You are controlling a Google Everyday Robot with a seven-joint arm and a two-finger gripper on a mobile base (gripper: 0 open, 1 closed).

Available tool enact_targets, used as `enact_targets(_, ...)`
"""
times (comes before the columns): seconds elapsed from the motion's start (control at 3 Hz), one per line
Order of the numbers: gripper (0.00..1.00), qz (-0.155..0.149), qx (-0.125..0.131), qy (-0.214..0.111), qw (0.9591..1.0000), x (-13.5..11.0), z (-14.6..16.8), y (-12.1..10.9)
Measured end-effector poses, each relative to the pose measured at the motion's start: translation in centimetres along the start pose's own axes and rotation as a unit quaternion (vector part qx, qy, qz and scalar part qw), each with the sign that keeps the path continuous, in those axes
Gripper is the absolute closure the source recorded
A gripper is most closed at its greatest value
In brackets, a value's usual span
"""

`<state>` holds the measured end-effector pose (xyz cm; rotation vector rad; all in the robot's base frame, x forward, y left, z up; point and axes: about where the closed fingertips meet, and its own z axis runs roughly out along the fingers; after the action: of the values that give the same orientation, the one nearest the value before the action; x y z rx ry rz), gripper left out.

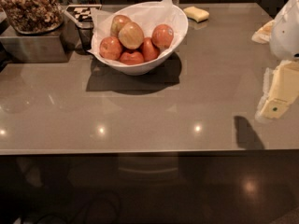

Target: Pick apple from white bowl

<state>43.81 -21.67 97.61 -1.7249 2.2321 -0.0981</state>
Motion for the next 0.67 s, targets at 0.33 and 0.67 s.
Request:
enact_targets(0.33, 0.0, 0.0, 0.0, 0.0, 1.0, -0.01, -0.01, 0.0)
enact_targets(0.67, 0.0, 0.007, 0.012, -0.013, 0.9998, -0.38, -0.55, -0.28)
